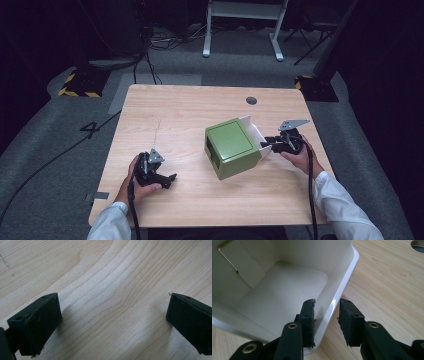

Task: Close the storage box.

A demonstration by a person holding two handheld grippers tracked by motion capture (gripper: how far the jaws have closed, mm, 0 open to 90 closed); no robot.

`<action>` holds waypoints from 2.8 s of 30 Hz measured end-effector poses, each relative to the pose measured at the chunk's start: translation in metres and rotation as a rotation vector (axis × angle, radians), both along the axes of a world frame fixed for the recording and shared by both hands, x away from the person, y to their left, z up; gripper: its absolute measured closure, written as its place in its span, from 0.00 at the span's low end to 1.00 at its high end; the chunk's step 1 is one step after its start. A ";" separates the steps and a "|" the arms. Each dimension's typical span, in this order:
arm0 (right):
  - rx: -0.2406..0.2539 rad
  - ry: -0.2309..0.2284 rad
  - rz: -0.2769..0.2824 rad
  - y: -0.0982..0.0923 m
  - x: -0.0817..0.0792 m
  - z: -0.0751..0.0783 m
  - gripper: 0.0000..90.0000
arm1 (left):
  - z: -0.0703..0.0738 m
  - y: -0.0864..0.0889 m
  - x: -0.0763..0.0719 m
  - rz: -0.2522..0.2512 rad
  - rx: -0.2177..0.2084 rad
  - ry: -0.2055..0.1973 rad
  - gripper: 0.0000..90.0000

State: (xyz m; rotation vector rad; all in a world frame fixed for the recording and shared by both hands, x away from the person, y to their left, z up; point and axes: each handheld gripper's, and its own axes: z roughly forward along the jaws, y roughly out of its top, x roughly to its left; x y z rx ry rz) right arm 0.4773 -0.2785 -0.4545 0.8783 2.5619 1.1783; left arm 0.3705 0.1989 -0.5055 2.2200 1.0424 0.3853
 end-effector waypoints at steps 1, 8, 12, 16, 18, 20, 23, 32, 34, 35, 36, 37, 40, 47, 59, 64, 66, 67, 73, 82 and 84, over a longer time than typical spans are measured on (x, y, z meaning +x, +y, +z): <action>0.000 0.000 0.000 0.000 0.000 0.000 0.73 | 0.000 0.000 0.000 0.000 0.000 0.000 0.00; -0.011 -0.001 0.043 0.022 -0.003 0.001 0.72 | 0.000 -0.001 0.000 0.001 -0.004 0.005 0.00; -0.018 -0.001 0.069 0.034 -0.006 0.002 0.71 | 0.000 -0.001 0.000 0.001 -0.004 0.005 0.00; -0.026 -0.004 0.081 0.043 -0.008 0.003 0.70 | 0.000 -0.001 0.000 0.001 -0.003 0.004 0.00; -0.022 -0.003 0.084 0.044 -0.007 0.002 0.70 | 0.000 -0.001 0.000 0.001 -0.004 0.005 0.00; -0.022 -0.001 0.084 0.044 -0.007 0.002 0.70 | 0.000 -0.001 0.000 0.001 -0.004 0.005 0.00; -0.028 -0.002 0.090 0.044 -0.007 0.002 0.69 | 0.000 -0.001 0.000 0.001 -0.004 0.005 0.00; -0.047 -0.022 0.089 0.043 -0.006 0.003 0.61 | 0.000 -0.001 0.000 0.001 -0.004 0.005 0.00; -0.050 -0.026 0.089 0.043 -0.007 0.004 0.60 | 0.000 -0.001 0.000 0.001 -0.004 0.005 0.00; -0.055 -0.033 0.087 0.043 -0.007 0.005 0.59 | 0.000 -0.001 0.000 0.001 -0.004 0.005 0.00; -0.057 -0.041 0.082 0.042 -0.007 0.006 0.56 | 0.000 -0.001 0.000 0.001 -0.004 0.005 0.00; -0.057 -0.041 0.082 0.042 -0.007 0.006 0.56 | 0.000 0.000 0.000 -0.001 -0.001 0.003 0.00; -0.045 -0.046 0.073 0.037 -0.006 0.010 0.52 | 0.000 -0.001 0.000 0.001 0.000 0.001 0.00; -0.047 -0.080 0.061 0.030 -0.009 0.017 0.45 | 0.000 0.000 -0.001 -0.002 0.000 0.001 0.00; -0.084 -0.116 0.032 0.022 -0.012 0.023 0.36 | 0.000 0.000 -0.001 -0.002 0.000 0.003 0.00; -0.110 -0.133 0.014 0.021 -0.014 0.025 0.29 | 0.000 0.000 -0.001 -0.002 0.000 0.001 0.00; -0.117 -0.134 0.008 0.021 -0.015 0.026 0.27 | 0.000 0.000 -0.001 -0.001 0.000 0.002 0.00; -0.119 -0.135 0.006 0.020 -0.016 0.026 0.27 | 0.000 0.000 -0.001 -0.003 0.000 0.001 0.00; -0.156 -0.155 -0.017 0.015 -0.018 0.028 0.25 | 0.000 0.000 -0.001 -0.002 0.000 0.003 0.00; -0.227 -0.174 -0.020 0.007 -0.028 0.025 0.23 | 0.000 0.000 -0.001 -0.001 -0.001 0.003 0.00; -0.229 -0.176 -0.020 0.005 -0.028 0.025 0.23 | 0.000 0.000 -0.001 -0.001 0.000 0.003 0.00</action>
